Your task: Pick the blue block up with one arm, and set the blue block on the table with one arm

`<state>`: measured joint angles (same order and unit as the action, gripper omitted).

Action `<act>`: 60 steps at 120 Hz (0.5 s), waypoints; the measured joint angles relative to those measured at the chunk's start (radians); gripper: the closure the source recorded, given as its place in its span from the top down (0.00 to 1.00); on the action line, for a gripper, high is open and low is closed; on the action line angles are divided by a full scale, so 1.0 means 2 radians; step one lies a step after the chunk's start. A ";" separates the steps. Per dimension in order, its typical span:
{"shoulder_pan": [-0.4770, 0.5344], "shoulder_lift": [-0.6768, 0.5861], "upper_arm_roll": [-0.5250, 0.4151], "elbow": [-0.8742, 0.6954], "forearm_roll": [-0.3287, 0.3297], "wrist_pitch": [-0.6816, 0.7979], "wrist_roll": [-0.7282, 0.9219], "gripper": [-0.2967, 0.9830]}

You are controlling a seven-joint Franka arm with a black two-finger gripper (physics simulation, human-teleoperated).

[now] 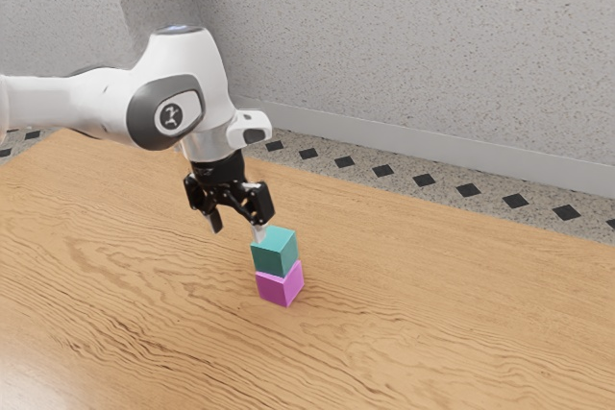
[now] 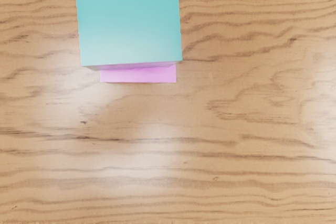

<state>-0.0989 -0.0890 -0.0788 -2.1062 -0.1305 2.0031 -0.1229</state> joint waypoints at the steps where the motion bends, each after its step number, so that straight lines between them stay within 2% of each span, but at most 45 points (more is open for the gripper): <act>1: 0.000 0.001 0.000 -0.001 0.000 0.001 0.000 0.72; 18: 0.001 0.028 0.000 -0.002 0.000 0.016 -0.006 0.71; 36: 0.003 0.083 0.001 0.041 0.011 0.034 -0.010 0.71; 60: 0.009 0.104 0.011 0.047 0.017 0.048 -0.010 0.71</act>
<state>-0.0814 0.1197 -0.0571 -2.0120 -0.0957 2.0983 -0.1424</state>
